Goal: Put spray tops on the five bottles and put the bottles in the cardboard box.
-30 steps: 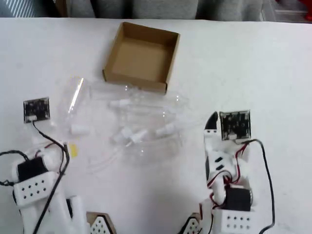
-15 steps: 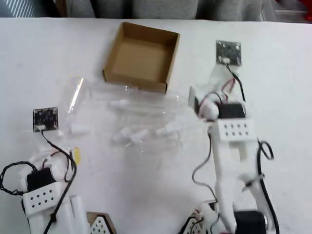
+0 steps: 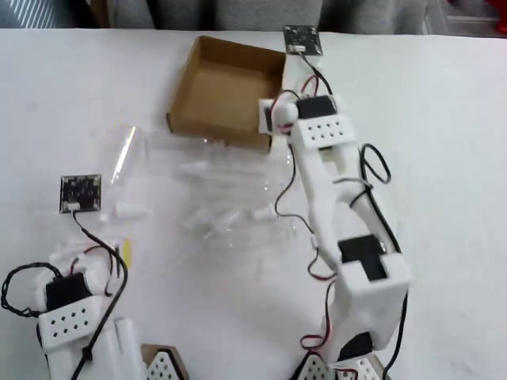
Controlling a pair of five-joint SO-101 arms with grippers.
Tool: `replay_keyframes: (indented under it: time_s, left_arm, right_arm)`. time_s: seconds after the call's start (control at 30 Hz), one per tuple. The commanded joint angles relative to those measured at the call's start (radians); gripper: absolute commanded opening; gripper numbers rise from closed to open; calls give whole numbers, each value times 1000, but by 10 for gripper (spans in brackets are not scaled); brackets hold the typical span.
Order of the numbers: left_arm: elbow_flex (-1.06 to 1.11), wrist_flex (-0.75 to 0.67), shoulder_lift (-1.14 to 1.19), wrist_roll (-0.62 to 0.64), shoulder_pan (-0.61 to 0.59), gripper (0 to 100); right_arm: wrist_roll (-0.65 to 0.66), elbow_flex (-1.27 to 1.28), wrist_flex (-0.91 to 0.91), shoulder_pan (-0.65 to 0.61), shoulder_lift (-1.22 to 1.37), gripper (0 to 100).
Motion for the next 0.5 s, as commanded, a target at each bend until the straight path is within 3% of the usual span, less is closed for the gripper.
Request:
replay_keyframes:
  time_s: [0.0, 0.37, 0.47]
  left_arm:
    - [-3, -23, -18, -8, 15, 234]
    - [-3, -23, -18, -8, 36, 234]
    - [-2, -23, -18, -8, 36, 234]
  right_arm:
    - [-6, -160, 7, -13, 94, 123]
    - [-3, -410, 8, -12, 409, 118]
    - [2, -462, 53, -1, 466, 62]
